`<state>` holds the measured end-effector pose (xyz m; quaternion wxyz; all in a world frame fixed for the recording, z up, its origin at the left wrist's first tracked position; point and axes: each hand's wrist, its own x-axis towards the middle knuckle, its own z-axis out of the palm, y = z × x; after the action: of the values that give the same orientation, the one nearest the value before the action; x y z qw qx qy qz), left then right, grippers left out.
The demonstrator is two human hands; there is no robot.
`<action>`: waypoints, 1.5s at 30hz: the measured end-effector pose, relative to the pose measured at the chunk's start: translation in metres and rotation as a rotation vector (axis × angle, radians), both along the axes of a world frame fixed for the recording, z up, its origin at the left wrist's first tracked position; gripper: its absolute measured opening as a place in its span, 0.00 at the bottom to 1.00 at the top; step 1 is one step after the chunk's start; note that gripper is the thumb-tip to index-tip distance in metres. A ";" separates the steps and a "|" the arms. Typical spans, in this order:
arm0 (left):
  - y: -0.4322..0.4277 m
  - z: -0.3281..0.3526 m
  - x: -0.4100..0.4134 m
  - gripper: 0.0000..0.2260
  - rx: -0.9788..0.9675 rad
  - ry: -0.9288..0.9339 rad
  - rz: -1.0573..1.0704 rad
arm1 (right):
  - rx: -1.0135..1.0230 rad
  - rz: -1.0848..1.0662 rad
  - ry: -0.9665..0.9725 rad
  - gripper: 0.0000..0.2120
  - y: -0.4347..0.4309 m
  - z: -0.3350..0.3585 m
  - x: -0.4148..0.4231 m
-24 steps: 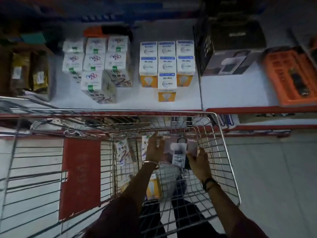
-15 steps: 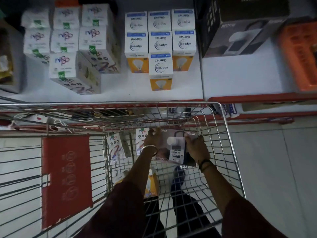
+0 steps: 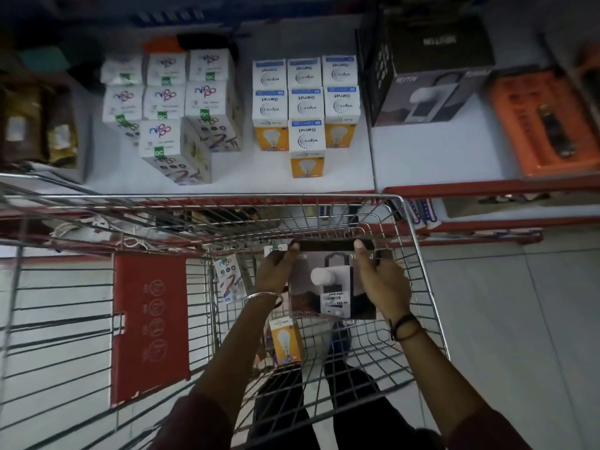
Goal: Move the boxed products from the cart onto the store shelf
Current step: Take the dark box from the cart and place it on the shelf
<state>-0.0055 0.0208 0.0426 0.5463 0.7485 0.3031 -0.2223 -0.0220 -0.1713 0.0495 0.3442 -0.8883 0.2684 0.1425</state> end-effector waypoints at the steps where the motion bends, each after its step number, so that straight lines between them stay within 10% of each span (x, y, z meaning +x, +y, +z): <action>1: 0.002 0.015 -0.003 0.21 -0.021 -0.029 -0.006 | 0.006 -0.003 -0.026 0.33 -0.001 0.012 -0.003; 21: -0.081 0.198 0.031 0.11 -0.076 -0.628 -0.228 | 0.298 -0.103 -0.848 0.09 -0.117 0.173 0.044; 45: -0.161 0.113 0.125 0.19 0.014 -0.567 -0.276 | 0.139 0.030 -0.555 0.13 -0.174 0.100 0.135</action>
<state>0.1191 -0.1401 0.1557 0.5685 0.8185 0.0356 -0.0747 0.1127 -0.3457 0.1492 0.4624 -0.8715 0.1404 -0.0832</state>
